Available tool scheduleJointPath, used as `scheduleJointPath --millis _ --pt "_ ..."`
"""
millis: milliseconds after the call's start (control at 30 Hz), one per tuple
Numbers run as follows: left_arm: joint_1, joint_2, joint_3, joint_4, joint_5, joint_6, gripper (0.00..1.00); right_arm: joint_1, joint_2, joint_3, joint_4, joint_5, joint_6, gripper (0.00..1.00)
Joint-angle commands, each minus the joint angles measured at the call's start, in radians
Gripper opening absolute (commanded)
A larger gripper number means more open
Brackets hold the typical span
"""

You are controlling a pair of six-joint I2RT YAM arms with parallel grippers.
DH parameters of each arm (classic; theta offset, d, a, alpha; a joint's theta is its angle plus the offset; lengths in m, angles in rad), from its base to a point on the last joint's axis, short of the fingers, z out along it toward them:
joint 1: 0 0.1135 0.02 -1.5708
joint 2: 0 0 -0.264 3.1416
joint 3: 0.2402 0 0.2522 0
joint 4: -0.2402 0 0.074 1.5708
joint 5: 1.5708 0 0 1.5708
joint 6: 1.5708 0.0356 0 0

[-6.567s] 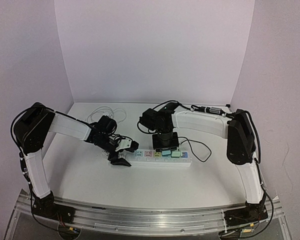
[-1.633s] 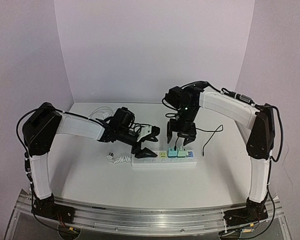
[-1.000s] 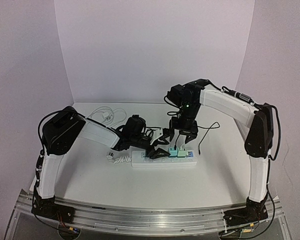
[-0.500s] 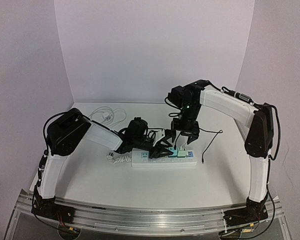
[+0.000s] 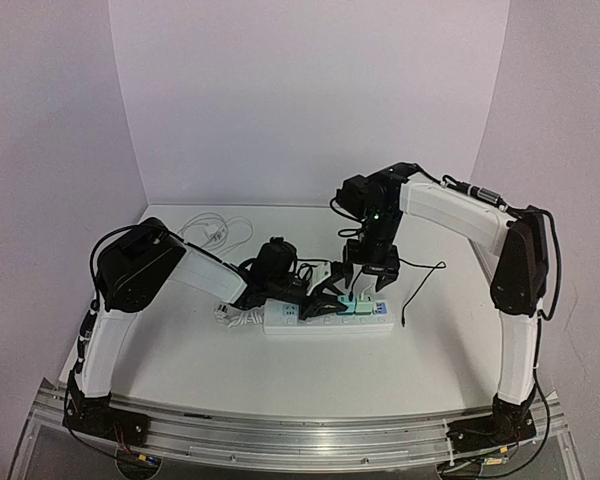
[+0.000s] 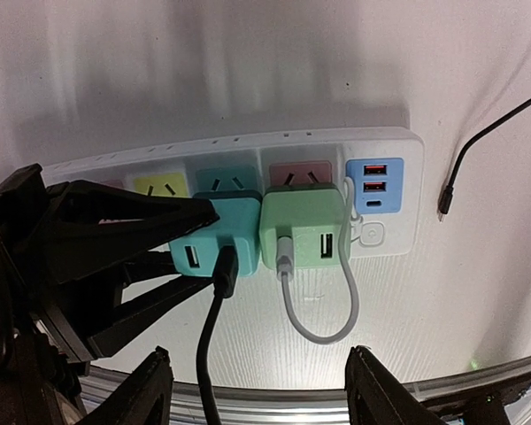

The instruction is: Insert the plug

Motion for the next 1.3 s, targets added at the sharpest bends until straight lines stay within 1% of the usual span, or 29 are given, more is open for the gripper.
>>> scheduleJointPath --millis 0,100,233,433,533,633,733,867,1000,1100,1167,1267 --pt "-0.034 0.022 0.028 -0.046 -0.01 0.023 0.0 0.017 -0.045 -0.024 0.073 -0.061 0.0 0.64" --pt "-0.037 0.031 0.053 -0.111 -0.036 0.041 0.0 0.017 -0.051 -0.035 0.076 -0.061 -0.001 0.64" --pt "-0.04 0.07 0.155 -0.292 -0.081 0.04 0.0 0.018 -0.058 -0.035 0.076 -0.059 -0.004 0.64" --pt "-0.048 0.088 0.139 -0.408 -0.117 -0.034 0.0 0.017 -0.101 -0.067 0.085 -0.026 -0.007 0.64" --pt "-0.051 0.089 0.097 -0.371 -0.118 -0.072 0.0 0.017 -0.13 -0.11 0.109 -0.001 -0.005 0.63" --pt "-0.054 0.092 0.037 -0.298 -0.127 -0.065 0.0 0.017 -0.157 -0.155 0.14 -0.008 -0.002 0.63" --pt "-0.061 0.095 -0.029 -0.235 -0.108 -0.039 0.0 0.017 -0.178 -0.199 0.157 -0.006 0.005 0.63" --pt "-0.069 0.109 -0.109 -0.168 -0.123 0.013 0.0 0.017 -0.198 -0.237 0.166 -0.003 0.01 0.63" --pt "-0.068 0.123 -0.119 -0.203 -0.124 0.076 0.0 0.017 -0.208 -0.259 0.17 0.0 0.017 0.63" --pt "-0.065 0.148 -0.068 -0.266 -0.126 0.045 0.0 0.018 -0.203 -0.273 0.169 0.007 0.024 0.63" --pt "-0.065 0.158 -0.047 -0.281 -0.127 0.007 0.0 0.017 -0.198 -0.279 0.171 0.009 0.025 0.63" --pt "-0.065 0.169 -0.05 -0.296 -0.127 -0.024 0.0 0.01 -0.191 -0.286 0.172 0.009 0.009 0.58"
